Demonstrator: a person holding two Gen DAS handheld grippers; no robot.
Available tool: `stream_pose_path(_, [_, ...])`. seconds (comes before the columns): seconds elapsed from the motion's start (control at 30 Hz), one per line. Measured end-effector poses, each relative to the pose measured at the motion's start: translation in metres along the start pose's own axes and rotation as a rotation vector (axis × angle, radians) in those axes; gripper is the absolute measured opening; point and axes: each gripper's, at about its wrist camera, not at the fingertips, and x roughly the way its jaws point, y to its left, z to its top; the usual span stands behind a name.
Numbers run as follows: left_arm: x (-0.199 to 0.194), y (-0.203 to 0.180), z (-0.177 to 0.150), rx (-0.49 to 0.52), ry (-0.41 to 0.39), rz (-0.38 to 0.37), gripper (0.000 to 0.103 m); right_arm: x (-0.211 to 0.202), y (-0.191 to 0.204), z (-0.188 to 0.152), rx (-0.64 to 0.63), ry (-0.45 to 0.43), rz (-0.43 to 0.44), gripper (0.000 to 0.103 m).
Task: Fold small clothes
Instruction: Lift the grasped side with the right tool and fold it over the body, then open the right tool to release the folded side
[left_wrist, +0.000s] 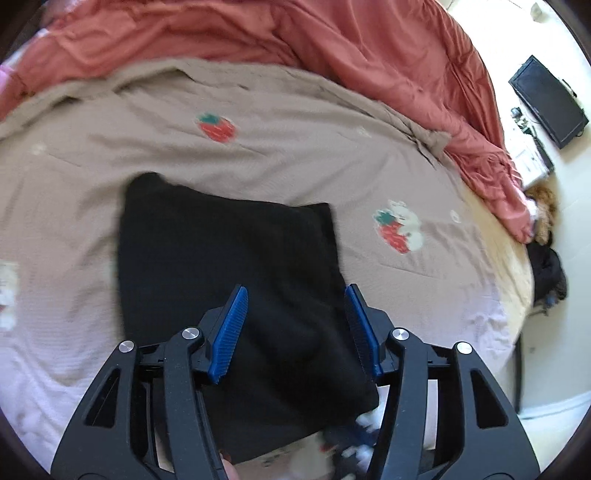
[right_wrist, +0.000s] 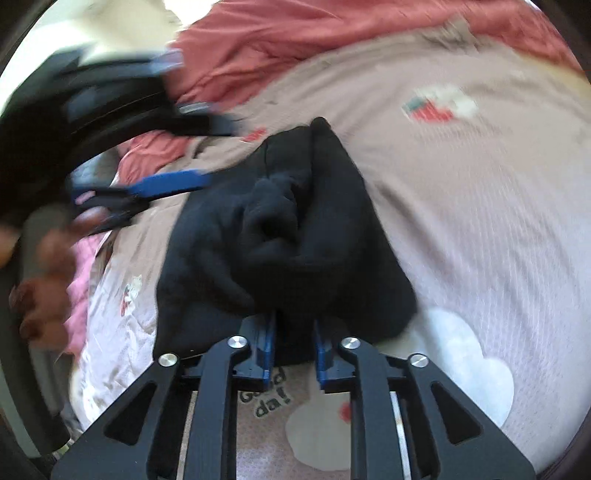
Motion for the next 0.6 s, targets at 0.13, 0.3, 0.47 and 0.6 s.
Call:
stream_pose_path(0.13, [-0.021,0.019,-0.018,0.015,-0.047,0.087,0.046,-0.011,-0.014,0.0,0.096,-0.002,0.021,0.033])
stream_pose_path(0.3, [-0.041,0.04,-0.045,0.019,-0.102,0.126,0.046,-0.04,-0.016,0.007,0.108,-0.079,0.011,0.038])
stream_pose_path(0.47, [-0.039,0.05,-0.065,0.042,-0.108,0.172,0.046,-0.07,-0.02,0.03,-0.004,-0.189,-0.019,0.045])
stream_pose_path(0.6, [-0.032,0.049,-0.073,0.055,-0.103,0.174,0.046,-0.067,-0.006,0.048,-0.202,-0.145,0.001,0.047])
